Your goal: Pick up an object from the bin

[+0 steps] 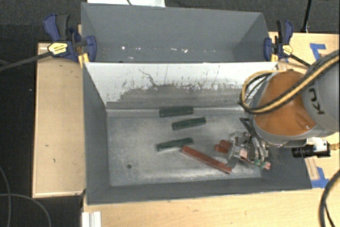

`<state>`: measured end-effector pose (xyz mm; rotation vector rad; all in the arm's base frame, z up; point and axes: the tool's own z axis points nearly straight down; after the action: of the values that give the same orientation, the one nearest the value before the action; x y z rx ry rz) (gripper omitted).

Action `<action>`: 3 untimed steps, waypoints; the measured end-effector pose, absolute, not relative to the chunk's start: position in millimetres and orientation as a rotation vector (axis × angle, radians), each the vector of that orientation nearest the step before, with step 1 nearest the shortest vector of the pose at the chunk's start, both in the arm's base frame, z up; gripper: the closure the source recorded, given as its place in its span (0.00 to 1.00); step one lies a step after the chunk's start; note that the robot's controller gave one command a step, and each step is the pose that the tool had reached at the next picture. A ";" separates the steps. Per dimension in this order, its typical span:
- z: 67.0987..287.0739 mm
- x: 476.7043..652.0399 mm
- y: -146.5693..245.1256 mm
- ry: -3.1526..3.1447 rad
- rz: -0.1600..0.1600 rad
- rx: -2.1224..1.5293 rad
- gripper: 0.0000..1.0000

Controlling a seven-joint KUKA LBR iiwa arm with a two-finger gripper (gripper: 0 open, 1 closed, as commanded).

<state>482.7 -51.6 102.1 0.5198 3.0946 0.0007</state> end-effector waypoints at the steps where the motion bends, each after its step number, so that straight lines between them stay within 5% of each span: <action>1: 108.7 481.9 -51.5 3.099 0.001 0.519 1.00; 3: 127.3 482.5 -51.4 3.095 0.001 0.517 1.00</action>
Offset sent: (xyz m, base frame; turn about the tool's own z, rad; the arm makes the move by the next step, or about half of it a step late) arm 0.0001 0.0000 0.0059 0.0000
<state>482.5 -51.4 127.3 0.5172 3.0953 0.0009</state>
